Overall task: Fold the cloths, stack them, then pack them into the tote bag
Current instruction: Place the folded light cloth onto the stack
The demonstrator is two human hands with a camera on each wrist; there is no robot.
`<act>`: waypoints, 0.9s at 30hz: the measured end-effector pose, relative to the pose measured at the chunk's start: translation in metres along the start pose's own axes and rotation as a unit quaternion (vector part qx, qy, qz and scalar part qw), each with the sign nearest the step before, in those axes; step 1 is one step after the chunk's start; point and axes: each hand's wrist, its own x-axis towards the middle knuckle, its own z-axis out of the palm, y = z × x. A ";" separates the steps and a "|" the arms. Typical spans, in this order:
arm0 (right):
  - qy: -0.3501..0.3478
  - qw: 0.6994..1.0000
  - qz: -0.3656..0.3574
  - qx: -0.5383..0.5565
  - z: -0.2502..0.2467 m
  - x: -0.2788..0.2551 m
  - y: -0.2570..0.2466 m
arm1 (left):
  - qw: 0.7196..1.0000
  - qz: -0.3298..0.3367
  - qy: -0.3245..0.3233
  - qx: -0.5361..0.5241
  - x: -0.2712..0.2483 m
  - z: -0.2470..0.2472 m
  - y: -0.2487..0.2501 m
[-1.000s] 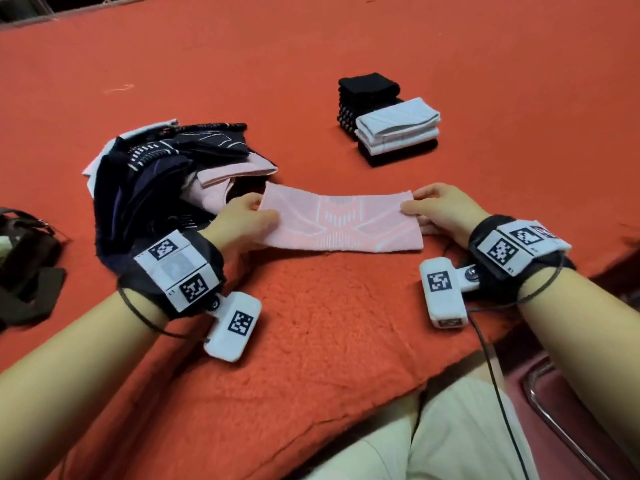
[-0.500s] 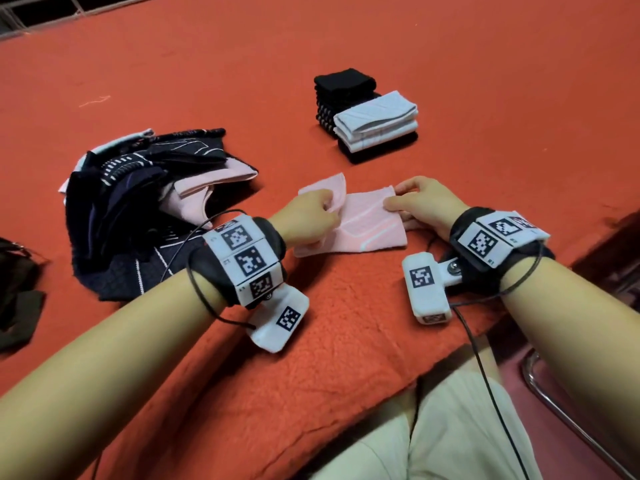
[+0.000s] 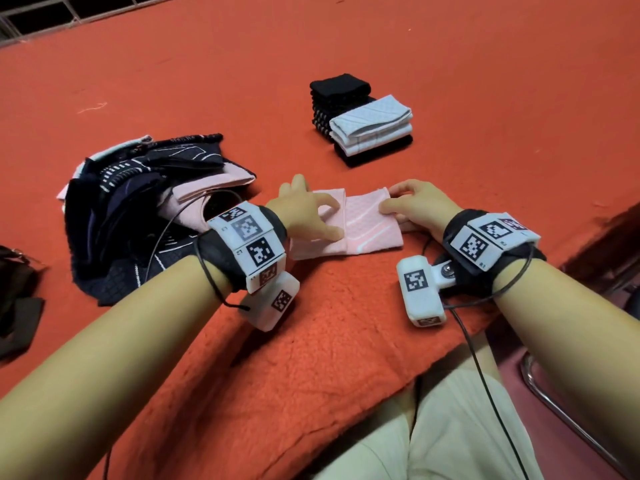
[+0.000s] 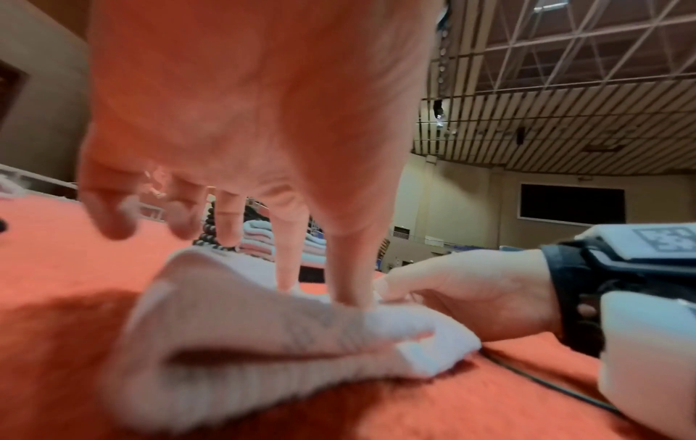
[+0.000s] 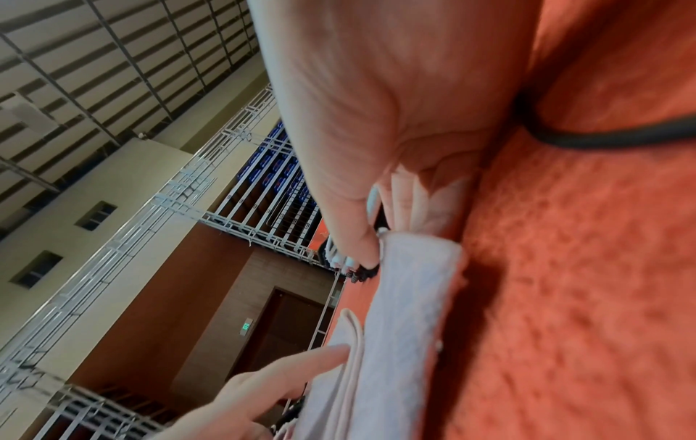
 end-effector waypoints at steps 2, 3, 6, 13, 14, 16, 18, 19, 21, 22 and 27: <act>-0.003 1.000 0.017 0.026 0.001 -0.003 -0.004 | 0.999 -0.025 -0.033 0.014 0.001 0.002 -0.008; -0.012 0.998 0.033 0.053 0.002 -0.004 -0.006 | 0.998 -0.034 -0.050 0.011 0.001 0.004 -0.012; -0.046 0.988 0.059 0.132 0.010 -0.015 -0.021 | 0.995 -0.055 -0.084 -0.022 0.002 0.007 -0.018; -0.070 0.997 -0.002 0.042 0.061 -0.025 -0.051 | 0.985 -0.039 -0.034 -0.164 -0.004 0.021 -0.025; -0.063 0.998 -0.005 0.023 0.068 -0.025 -0.052 | 0.980 -0.036 -0.030 -0.192 -0.005 0.024 -0.029; -0.055 0.998 -0.012 -0.005 0.081 -0.024 -0.051 | 0.970 -0.022 -0.035 -0.238 -0.005 0.029 -0.041; -0.059 0.998 -0.017 -0.028 0.090 -0.023 -0.051 | 0.953 0.010 -0.049 -0.300 -0.005 0.031 -0.054; -0.067 0.997 -0.014 -0.038 0.094 -0.022 -0.051 | 0.936 0.030 -0.061 -0.345 -0.006 0.031 -0.059; -0.085 0.995 -0.003 -0.050 0.098 -0.024 -0.053 | 0.889 0.075 -0.098 -0.440 -0.007 0.030 -0.069; -0.092 0.994 0.004 -0.053 0.099 -0.024 -0.053 | 0.864 0.089 -0.112 -0.482 -0.009 0.029 -0.072; -0.144 0.988 0.030 -0.042 0.092 -0.024 -0.053 | 0.833 0.008 -0.085 -0.547 -0.009 0.026 -0.067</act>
